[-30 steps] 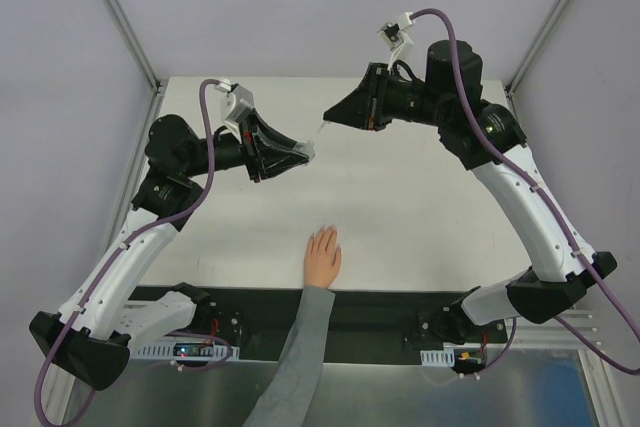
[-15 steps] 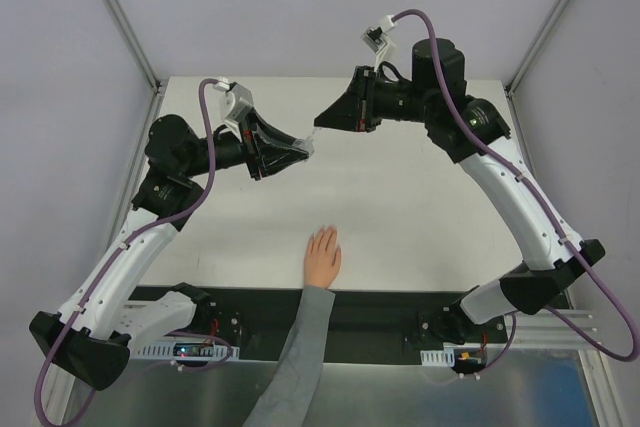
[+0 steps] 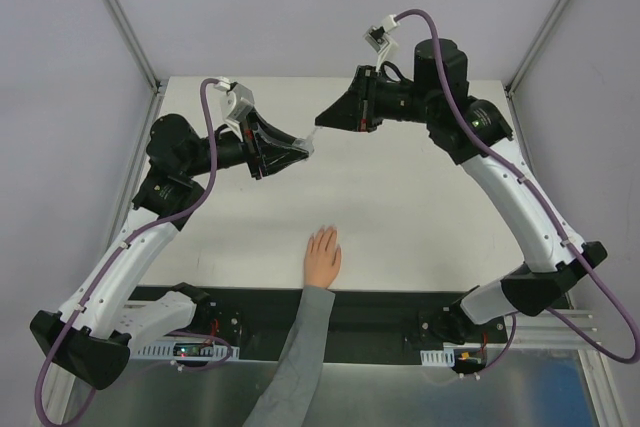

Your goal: Paint the nails

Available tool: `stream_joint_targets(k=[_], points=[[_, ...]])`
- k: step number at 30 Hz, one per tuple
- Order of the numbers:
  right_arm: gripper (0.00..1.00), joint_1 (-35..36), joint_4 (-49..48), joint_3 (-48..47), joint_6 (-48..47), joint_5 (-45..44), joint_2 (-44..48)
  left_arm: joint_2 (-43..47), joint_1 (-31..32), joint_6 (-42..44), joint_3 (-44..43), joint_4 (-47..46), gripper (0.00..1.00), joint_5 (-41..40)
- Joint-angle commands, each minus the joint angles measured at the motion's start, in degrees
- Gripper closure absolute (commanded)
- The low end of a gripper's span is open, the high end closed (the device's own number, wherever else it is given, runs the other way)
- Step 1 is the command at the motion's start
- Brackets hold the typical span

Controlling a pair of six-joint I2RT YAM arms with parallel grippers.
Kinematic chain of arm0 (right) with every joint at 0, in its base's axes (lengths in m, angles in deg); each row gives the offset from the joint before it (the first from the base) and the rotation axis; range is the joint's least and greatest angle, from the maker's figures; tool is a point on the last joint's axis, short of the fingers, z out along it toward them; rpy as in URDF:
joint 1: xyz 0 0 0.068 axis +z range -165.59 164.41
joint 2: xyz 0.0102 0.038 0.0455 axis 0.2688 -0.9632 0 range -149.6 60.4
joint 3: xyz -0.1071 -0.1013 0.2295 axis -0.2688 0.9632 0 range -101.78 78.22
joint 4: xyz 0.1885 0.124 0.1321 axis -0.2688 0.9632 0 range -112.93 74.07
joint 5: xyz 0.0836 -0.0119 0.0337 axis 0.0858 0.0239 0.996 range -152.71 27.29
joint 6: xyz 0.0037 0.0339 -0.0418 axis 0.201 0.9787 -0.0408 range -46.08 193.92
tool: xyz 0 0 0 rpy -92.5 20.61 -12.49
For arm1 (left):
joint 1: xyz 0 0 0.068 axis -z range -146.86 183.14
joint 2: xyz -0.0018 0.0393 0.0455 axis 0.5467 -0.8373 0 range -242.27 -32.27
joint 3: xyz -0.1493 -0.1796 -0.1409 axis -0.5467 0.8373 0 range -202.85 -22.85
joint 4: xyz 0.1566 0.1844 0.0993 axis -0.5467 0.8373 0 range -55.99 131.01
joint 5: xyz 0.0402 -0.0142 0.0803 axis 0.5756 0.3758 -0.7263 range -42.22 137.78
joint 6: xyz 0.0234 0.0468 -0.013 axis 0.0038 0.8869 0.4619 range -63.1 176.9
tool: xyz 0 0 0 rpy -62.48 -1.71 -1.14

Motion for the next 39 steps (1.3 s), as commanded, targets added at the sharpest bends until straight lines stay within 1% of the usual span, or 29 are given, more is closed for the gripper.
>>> stream_joint_targets(k=[1, 10, 17, 29, 39], points=[[0.99, 0.2, -2.4, 0.2, -0.3, -0.6, 3.8, 1.4, 0.7, 2.2, -0.3, -1.5, 1.00, -1.2], [0.99, 0.2, -1.8, -0.8, -0.4, 0.3, 3.0, 1.5, 0.7, 2.6, -0.9, -0.6, 1.00, -1.6], [0.99, 0.1, -1.2, -2.8, 0.2, 1.7, 0.7, 1.2, 0.7, 2.5, -1.3, -0.6, 1.00, -1.1], [0.99, -0.2, -0.3, -2.9, 0.0, -0.5, 0.8, 0.8, 0.7, 2.1, -1.7, -1.0, 1.00, 0.0], [0.99, -0.3, 0.0, -3.2, 0.1, 1.1, 0.1, 0.3, 0.7, 2.1, -2.1, -1.7, 1.00, -0.6]])
